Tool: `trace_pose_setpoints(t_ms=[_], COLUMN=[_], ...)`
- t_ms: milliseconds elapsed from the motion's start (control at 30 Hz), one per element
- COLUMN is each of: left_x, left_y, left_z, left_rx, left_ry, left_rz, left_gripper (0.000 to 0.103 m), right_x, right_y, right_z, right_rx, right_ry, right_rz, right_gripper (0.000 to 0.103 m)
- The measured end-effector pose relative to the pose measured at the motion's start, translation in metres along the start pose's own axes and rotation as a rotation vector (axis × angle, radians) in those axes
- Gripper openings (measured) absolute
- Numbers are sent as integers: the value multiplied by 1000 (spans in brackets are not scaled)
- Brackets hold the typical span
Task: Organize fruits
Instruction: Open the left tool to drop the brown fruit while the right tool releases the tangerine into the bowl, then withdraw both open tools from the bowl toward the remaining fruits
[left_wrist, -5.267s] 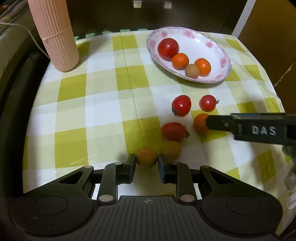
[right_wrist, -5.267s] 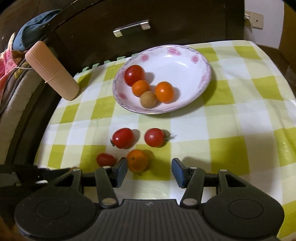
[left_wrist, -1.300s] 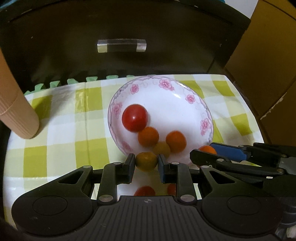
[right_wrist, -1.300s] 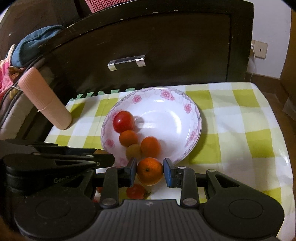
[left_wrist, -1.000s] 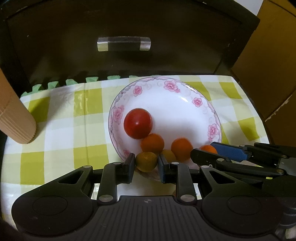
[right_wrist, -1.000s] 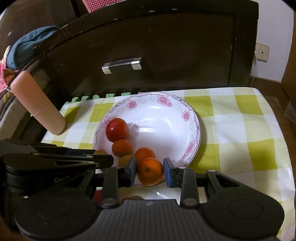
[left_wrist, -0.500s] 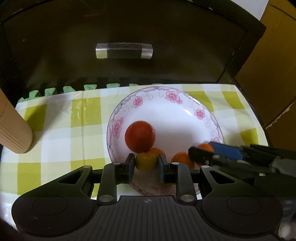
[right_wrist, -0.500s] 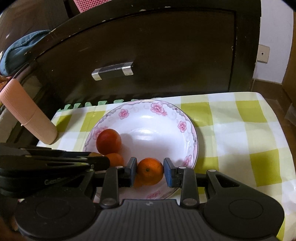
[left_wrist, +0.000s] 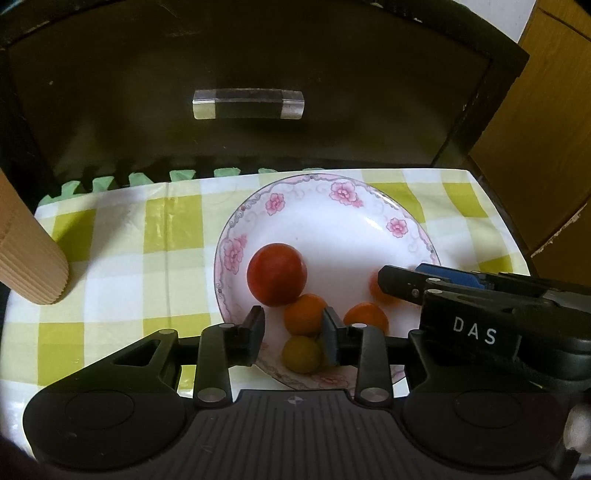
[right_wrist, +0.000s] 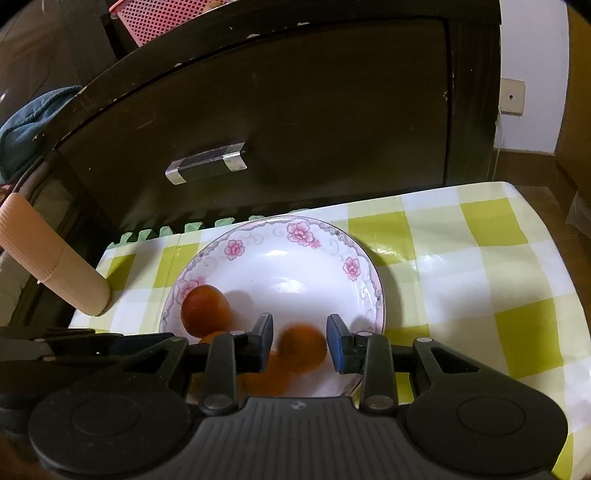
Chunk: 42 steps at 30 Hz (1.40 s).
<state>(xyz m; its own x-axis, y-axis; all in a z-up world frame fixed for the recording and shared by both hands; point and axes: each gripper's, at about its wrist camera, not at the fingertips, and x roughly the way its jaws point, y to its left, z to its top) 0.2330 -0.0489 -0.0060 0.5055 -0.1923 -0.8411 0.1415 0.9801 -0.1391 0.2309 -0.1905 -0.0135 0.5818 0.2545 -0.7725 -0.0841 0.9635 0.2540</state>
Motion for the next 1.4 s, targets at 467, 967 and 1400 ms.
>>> trace_pose_setpoints(t_ms=[467,967,1400], left_x=[-18,-43,-58], left_y=[-3,-6,-7], left_z=[-9,-34,-54], left_rx=[20,49,91], left_ry=[-15,-29,-38], left_rz=[10,32,71], left_gripper=[47,51,51], right_x=[-17,-52,-66], right_y=[5,21,28], right_z=[-6,-30,-51], right_rx=[-3,-33,-29], right_ry=[-9,-13,-3], right_rz=[-16,-16,-1], right_gripper=[32,32,32])
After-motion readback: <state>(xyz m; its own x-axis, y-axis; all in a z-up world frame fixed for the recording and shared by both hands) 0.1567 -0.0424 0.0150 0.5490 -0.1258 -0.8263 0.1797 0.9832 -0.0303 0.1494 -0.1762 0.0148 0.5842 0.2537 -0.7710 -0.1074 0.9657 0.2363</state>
